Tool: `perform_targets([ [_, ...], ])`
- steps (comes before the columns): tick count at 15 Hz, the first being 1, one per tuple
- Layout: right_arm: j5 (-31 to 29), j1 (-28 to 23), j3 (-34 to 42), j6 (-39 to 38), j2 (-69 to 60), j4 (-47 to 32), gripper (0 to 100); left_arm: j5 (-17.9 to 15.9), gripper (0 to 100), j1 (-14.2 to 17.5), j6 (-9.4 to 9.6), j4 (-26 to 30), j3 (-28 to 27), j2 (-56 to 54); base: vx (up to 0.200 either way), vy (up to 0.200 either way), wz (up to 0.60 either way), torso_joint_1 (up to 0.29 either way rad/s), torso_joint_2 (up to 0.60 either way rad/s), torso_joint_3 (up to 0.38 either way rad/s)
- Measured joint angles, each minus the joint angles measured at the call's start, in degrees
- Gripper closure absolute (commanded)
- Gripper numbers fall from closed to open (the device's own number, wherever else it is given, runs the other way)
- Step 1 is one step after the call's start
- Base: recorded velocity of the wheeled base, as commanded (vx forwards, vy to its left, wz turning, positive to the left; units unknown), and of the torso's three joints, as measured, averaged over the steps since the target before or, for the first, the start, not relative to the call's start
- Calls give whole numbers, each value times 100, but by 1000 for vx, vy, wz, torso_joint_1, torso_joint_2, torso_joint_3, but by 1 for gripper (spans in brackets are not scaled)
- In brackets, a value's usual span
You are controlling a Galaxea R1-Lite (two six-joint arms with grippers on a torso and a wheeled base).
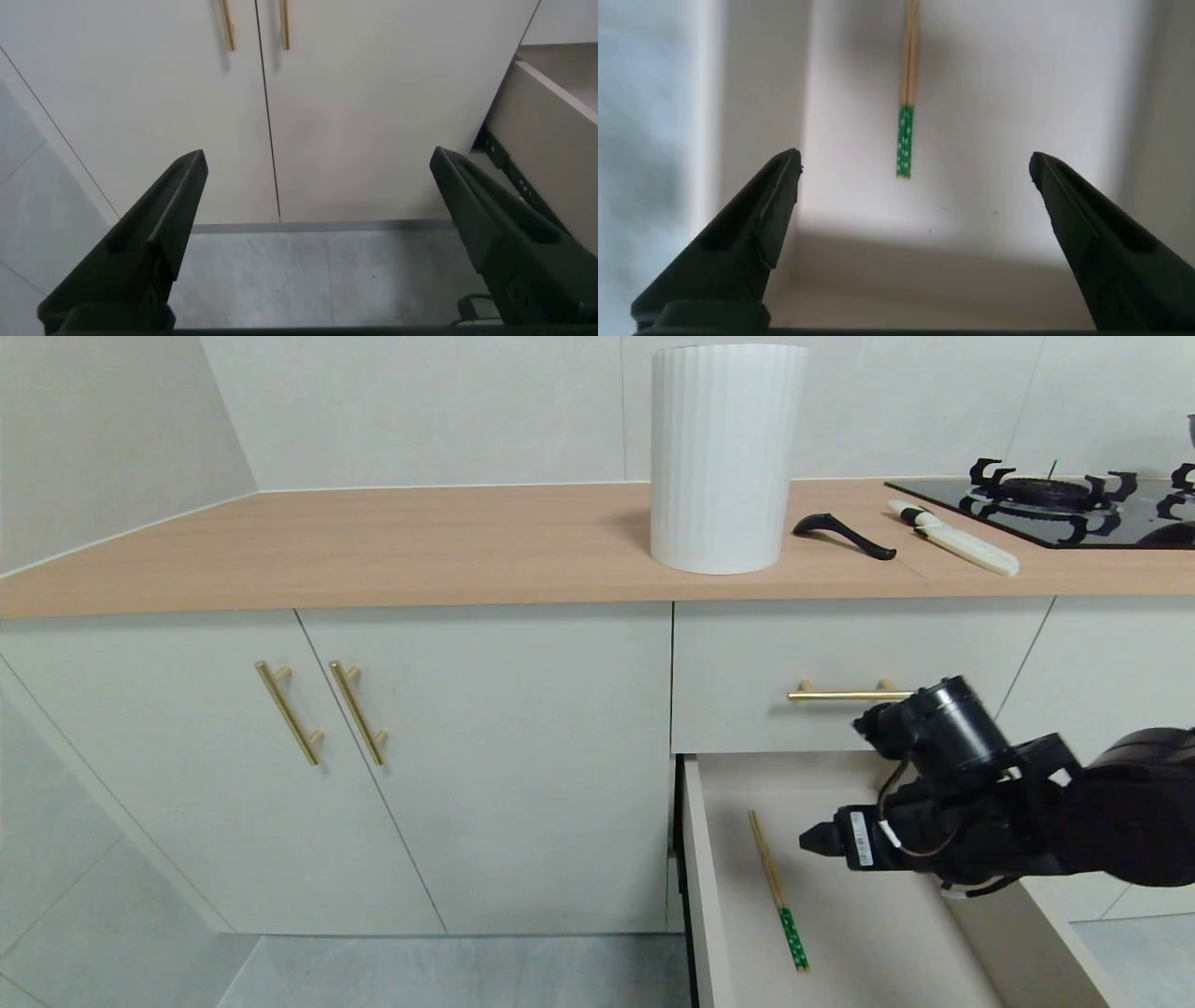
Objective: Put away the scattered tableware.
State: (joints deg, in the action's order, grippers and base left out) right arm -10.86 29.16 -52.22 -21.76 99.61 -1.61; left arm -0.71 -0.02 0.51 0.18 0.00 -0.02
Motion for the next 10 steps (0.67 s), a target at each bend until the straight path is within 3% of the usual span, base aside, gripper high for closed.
perform_targets([
  [3, -2, -257, -107, 323, -837, -241, 0, 2, 0, 0, -2, 0, 0, 0, 0, 0, 0, 0, 0, 0],
  [10, -13, -601, -96, 666, -1471, -200, 0, 0, 0, 2, 0, 0, 0, 0, 0, 0, 0, 0, 0, 0],
])
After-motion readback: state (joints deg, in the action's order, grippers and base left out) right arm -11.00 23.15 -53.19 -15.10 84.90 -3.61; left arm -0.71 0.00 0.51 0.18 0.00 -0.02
